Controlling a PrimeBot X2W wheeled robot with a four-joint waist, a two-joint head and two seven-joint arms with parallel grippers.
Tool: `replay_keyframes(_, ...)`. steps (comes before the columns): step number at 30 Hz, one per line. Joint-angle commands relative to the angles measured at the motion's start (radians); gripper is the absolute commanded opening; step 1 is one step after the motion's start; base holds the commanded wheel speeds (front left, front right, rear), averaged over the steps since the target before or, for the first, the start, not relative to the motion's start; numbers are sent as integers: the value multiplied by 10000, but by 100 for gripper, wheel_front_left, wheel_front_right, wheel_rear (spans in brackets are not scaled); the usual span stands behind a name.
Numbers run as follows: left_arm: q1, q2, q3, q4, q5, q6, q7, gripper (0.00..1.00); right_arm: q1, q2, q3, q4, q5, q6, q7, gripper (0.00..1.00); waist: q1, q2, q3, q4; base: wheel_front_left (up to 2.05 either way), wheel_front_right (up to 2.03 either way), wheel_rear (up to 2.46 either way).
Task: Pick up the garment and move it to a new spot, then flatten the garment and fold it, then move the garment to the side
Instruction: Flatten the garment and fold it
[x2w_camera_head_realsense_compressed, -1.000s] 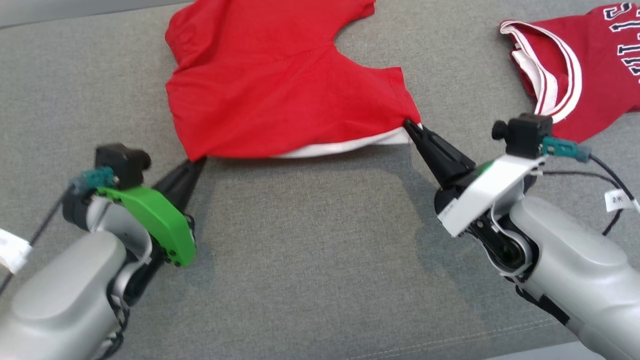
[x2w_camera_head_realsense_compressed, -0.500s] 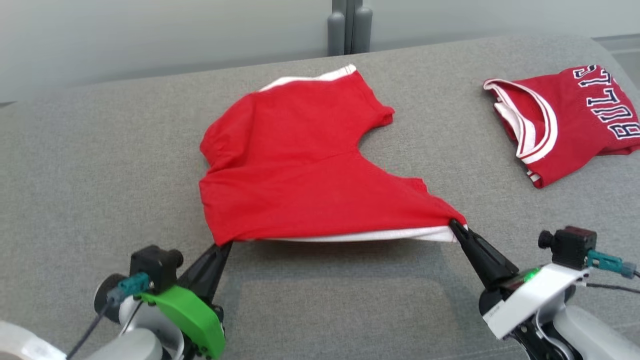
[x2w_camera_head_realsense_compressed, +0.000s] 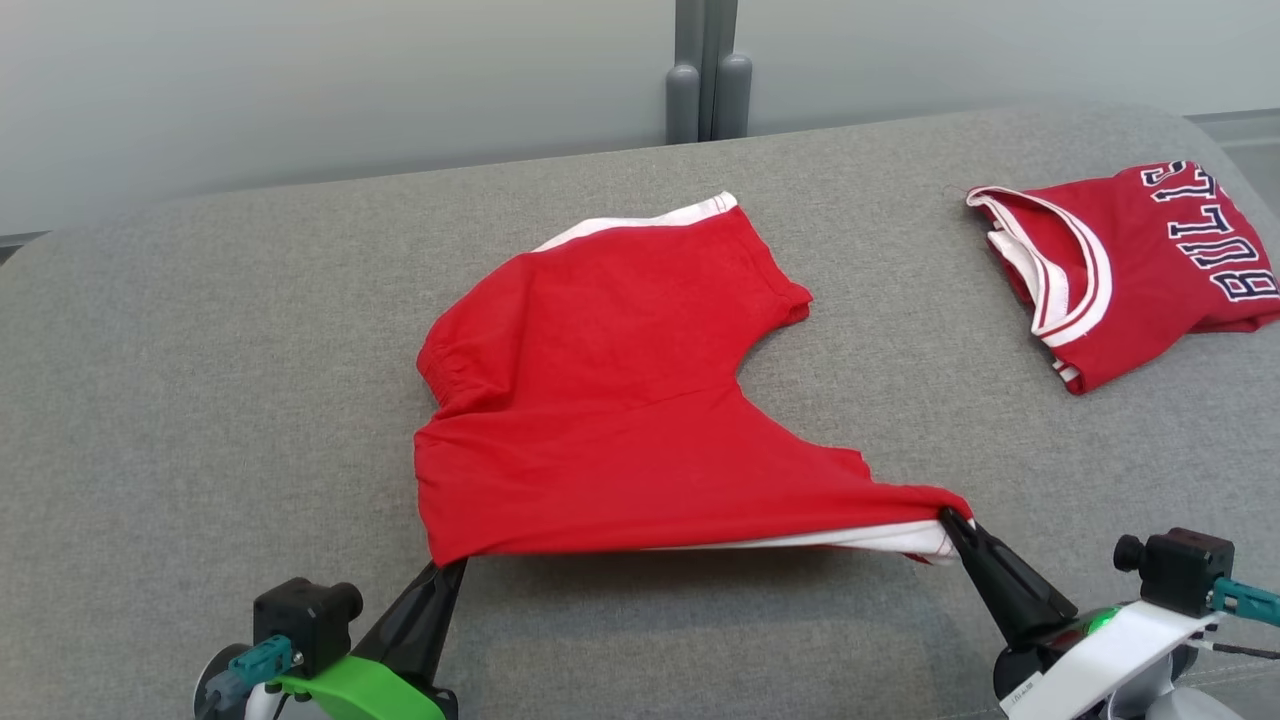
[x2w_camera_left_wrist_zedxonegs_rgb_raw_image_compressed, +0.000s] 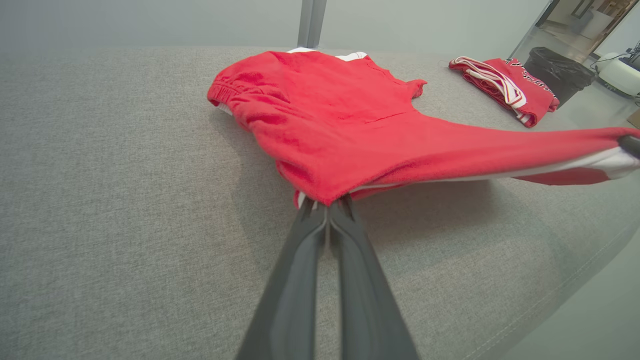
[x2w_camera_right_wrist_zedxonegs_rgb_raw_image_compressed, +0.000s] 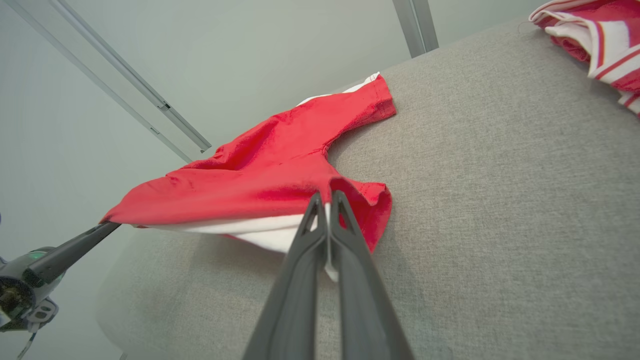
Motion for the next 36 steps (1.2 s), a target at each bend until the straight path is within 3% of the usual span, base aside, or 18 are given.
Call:
replay_keyframes(1,63,182,139,11,94,63,-57,0,-60,-32,-174,-80,-123,-24,46,0,1,-1,56,4,0,0,0)
replay_keyframes(9,-441,206,132,-137,311,-67,56,0,-747,314,-566,-339,-511,-21,399,0,1,-1,244,35,0,0,0)
replay_keyframes(21,-2024,115,320,322,590,-522,707,0,-3100,1253,-552,737,-1085,-19,704,0,1,-1,1069,53,0,0,0)
replay_keyframes(36,-4870,-719,714,1737,502,-1711,1563,0,-7108,972,232,2608,-747,-16,1132,0,1,-1,3095,506,0,0,0)
